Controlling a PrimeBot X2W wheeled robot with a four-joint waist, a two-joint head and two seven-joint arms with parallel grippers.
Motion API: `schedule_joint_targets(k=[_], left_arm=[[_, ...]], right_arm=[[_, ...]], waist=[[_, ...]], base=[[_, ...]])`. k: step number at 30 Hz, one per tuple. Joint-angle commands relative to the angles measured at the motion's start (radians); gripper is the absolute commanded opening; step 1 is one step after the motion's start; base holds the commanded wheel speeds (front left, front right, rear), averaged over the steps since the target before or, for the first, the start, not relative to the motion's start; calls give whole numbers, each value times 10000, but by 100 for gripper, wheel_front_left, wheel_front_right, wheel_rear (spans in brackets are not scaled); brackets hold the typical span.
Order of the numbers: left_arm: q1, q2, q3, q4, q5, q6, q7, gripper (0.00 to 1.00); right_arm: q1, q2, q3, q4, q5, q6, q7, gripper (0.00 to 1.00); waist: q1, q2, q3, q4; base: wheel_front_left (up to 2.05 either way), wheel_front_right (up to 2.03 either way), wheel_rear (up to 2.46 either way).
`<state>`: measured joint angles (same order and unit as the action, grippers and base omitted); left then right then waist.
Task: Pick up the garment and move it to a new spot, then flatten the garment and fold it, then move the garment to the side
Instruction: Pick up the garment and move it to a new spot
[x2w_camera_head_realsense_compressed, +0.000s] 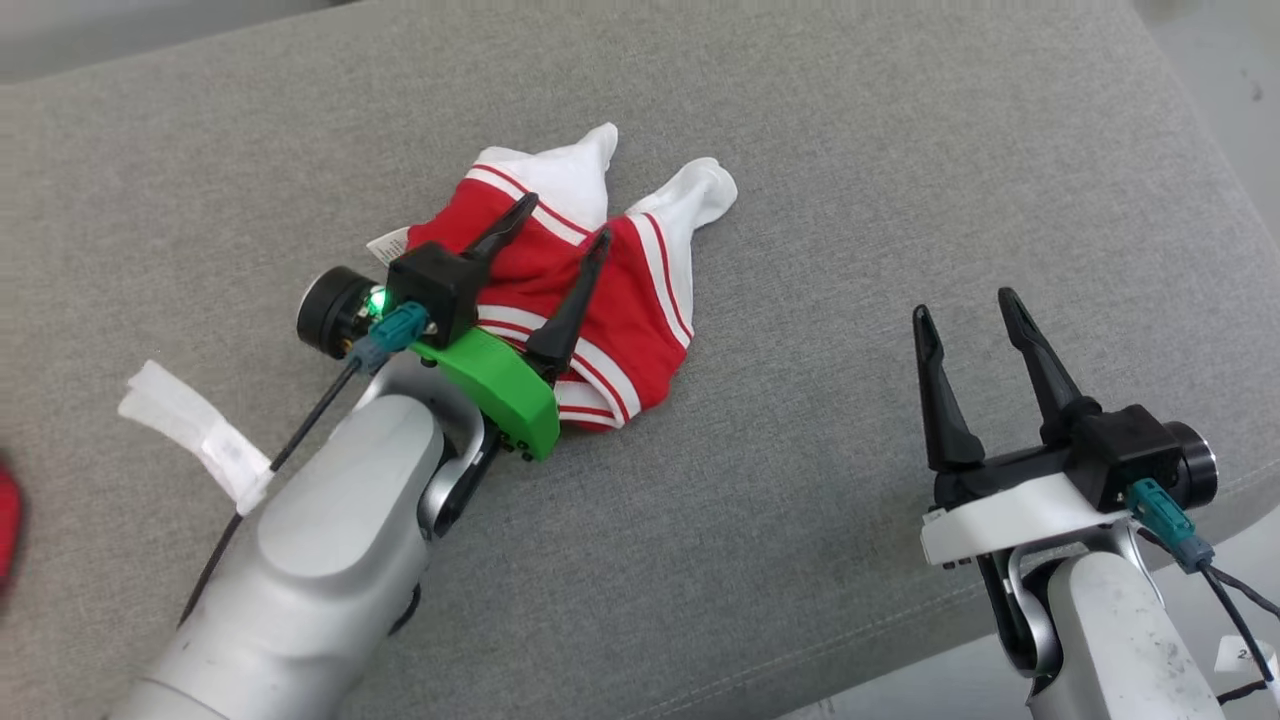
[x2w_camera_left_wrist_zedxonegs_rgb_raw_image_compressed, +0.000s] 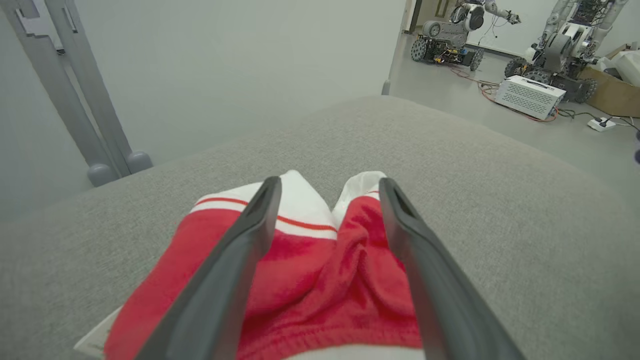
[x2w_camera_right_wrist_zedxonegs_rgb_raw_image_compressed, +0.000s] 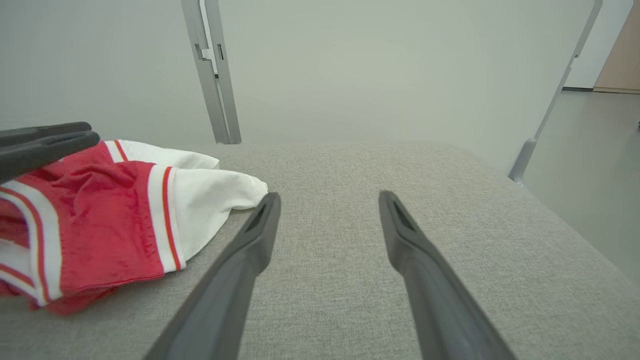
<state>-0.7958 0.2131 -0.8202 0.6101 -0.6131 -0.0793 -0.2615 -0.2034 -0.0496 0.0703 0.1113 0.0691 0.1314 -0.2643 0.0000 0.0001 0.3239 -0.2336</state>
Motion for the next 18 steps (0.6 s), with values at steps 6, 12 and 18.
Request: schedule_joint_targets(k=[6, 12, 18], left_arm=[[2494, -52, 1781, -1699, 939, 711, -41, 100], [4935, -395, 3675, -3087, 1671, 1137, -31, 100], [6799, -853, 5323, -4037, 2716, 1298, -32, 100]], right_arm=[[635, -19, 266, 248, -277, -14, -2, 100], [1200, -20, 422, 392, -355, -14, -2, 100], [1638, -20, 427, 489, -386, -14, -2, 100]], waist=[[0, -1, -1826, 1093], [0, -1, -2842, 1536], [0, -1, -3445, 1946]], base=[[0, 0, 0], [0, 0, 0], [0, 0, 0]])
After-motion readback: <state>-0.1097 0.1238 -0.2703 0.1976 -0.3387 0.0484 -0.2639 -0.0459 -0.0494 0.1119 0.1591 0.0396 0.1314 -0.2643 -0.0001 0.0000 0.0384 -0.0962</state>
